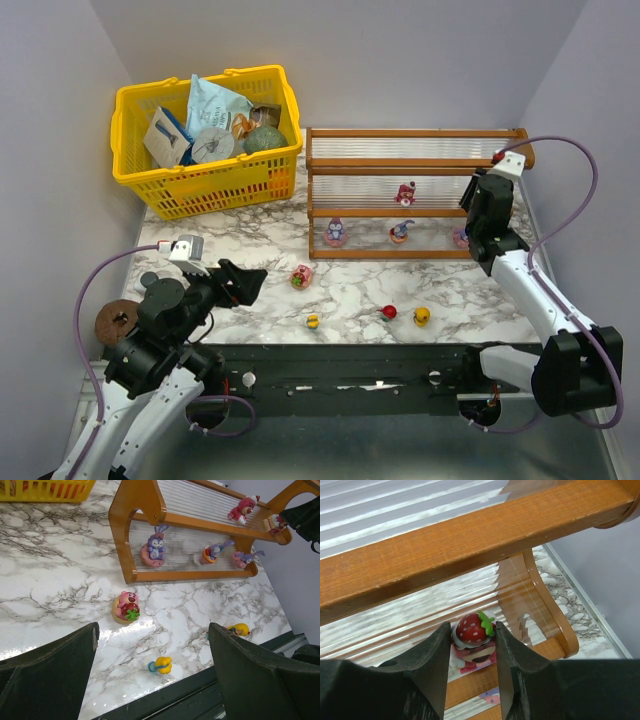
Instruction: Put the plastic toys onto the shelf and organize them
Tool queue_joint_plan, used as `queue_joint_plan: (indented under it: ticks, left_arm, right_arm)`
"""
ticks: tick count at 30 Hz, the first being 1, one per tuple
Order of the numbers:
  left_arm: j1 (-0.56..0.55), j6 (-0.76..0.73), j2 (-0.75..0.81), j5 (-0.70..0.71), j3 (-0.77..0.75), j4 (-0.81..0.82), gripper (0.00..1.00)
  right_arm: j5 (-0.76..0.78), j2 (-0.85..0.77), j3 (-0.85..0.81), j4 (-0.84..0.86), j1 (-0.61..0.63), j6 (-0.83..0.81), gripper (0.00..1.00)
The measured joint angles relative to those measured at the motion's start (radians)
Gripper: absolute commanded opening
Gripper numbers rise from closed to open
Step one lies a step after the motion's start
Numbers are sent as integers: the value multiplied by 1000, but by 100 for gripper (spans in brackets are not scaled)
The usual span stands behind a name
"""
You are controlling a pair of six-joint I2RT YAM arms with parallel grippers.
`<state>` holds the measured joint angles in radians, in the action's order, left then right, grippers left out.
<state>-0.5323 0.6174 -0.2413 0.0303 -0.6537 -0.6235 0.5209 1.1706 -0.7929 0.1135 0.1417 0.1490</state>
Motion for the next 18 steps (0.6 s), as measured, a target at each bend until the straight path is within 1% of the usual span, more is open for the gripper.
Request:
queue_joint_plan:
  ticks: [1,6,7,11,18]
  left_arm:
    - [0,0,-1,0,0,0,99]
    - [0,0,-1,0,0,0,99]
    - [0,0,-1,0,0,0,99]
    - [0,0,-2,0,0,0,99]
    - [0,0,-3,1,0,-2,99]
  right_arm:
    - [2,3,1,5,-1,1,10]
    - [9,15,21,57,-6,11,14]
    - [9,17,24,67,-6,14,16]
    - [9,19,39,102,-6,17,22]
    - [9,19,42,110,-6,17,32]
